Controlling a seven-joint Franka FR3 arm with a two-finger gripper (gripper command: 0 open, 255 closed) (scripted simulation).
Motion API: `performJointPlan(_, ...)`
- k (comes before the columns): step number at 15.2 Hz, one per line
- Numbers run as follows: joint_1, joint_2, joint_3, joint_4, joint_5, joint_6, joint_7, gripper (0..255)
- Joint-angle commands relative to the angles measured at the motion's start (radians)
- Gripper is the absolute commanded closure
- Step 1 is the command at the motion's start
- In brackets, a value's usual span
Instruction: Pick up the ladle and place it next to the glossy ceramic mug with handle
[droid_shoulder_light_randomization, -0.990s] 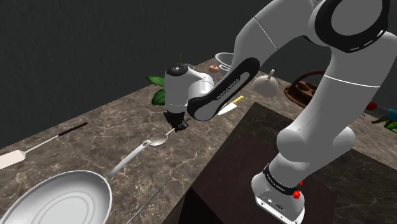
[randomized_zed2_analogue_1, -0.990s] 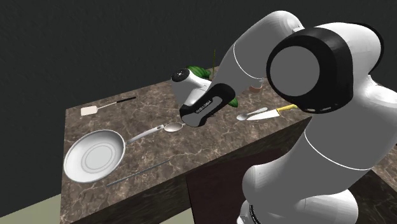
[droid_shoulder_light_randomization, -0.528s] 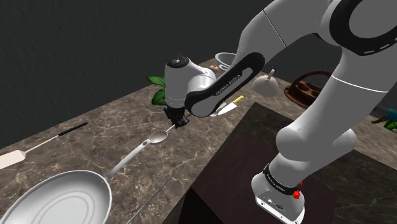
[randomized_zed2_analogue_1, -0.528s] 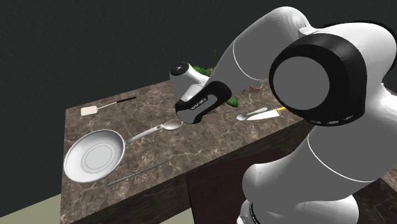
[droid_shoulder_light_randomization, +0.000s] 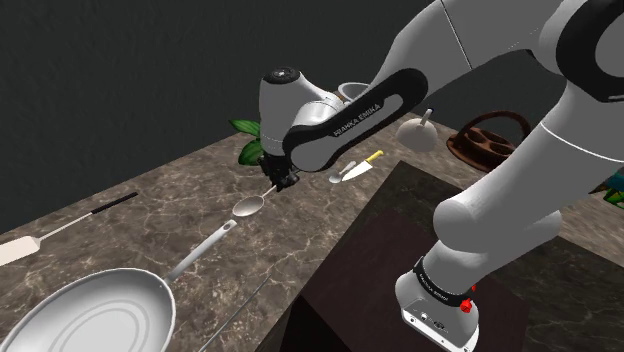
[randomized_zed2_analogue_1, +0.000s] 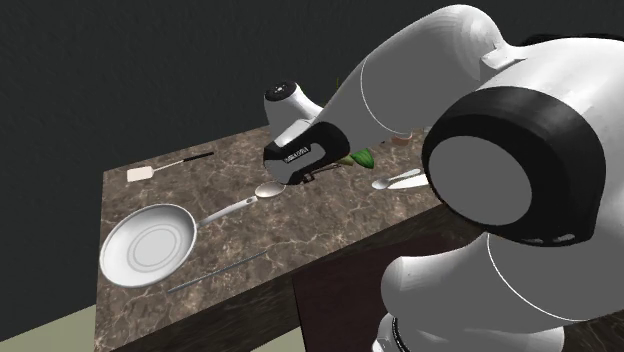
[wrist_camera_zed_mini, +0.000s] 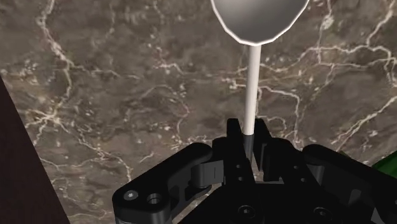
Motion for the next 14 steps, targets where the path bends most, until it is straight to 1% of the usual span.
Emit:
performJointPlan(1, 0.003, -0.039, -0.002, 0.004, 0.057, -0.02, -0.046, 255)
performJointPlan(7, 0.031, -0.131, -0.03, 0.028, 0.175, -0.094, -0.142, 255)
performJointPlan(14, 0.063, -0.213, -0.073, 0.07, 0.257, -0.189, -0.217, 255)
